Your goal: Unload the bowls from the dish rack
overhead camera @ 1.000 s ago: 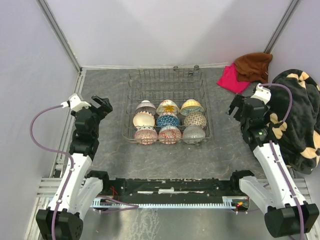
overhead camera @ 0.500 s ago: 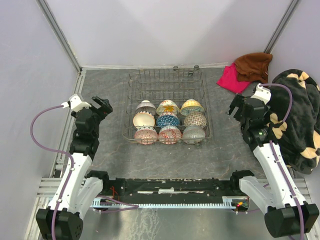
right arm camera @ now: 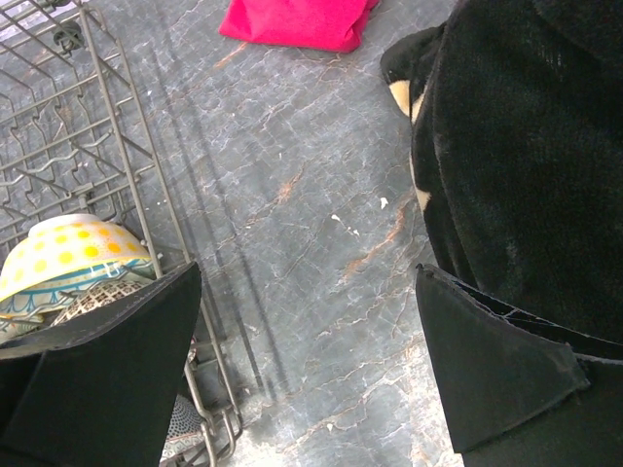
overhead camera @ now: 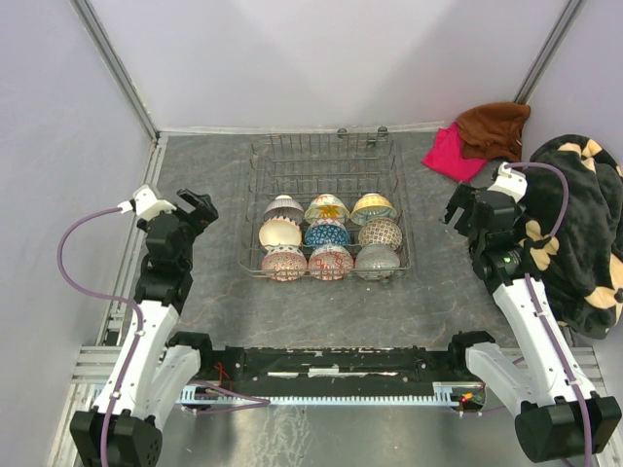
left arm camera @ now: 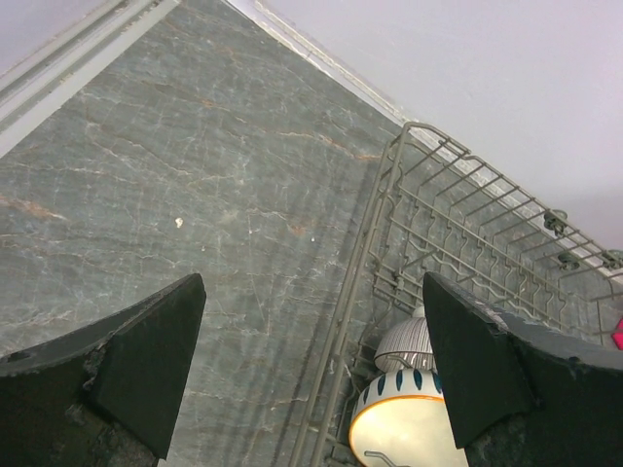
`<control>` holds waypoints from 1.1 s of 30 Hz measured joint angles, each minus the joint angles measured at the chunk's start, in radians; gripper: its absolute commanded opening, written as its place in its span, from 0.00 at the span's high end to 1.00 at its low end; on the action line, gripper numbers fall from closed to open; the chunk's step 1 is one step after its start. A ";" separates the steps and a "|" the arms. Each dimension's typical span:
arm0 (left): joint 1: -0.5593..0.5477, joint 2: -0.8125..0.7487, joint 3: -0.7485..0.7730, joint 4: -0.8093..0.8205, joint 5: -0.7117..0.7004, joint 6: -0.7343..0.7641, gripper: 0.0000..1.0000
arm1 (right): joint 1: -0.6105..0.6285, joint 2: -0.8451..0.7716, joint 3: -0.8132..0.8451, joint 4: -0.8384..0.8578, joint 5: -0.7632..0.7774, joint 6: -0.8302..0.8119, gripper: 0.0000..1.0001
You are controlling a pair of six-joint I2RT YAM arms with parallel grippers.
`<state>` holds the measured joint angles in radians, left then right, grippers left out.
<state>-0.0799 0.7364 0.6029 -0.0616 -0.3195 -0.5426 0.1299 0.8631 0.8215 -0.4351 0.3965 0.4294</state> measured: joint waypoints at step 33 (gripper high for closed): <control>-0.003 0.055 -0.003 -0.012 0.336 -0.025 0.04 | 0.093 0.204 0.098 -0.077 -0.361 -0.083 0.12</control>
<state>-0.0834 0.7914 0.6003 -0.0738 0.0170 -0.5678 0.2226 1.0668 0.9199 -0.5117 0.0353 0.3462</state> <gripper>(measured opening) 0.962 0.880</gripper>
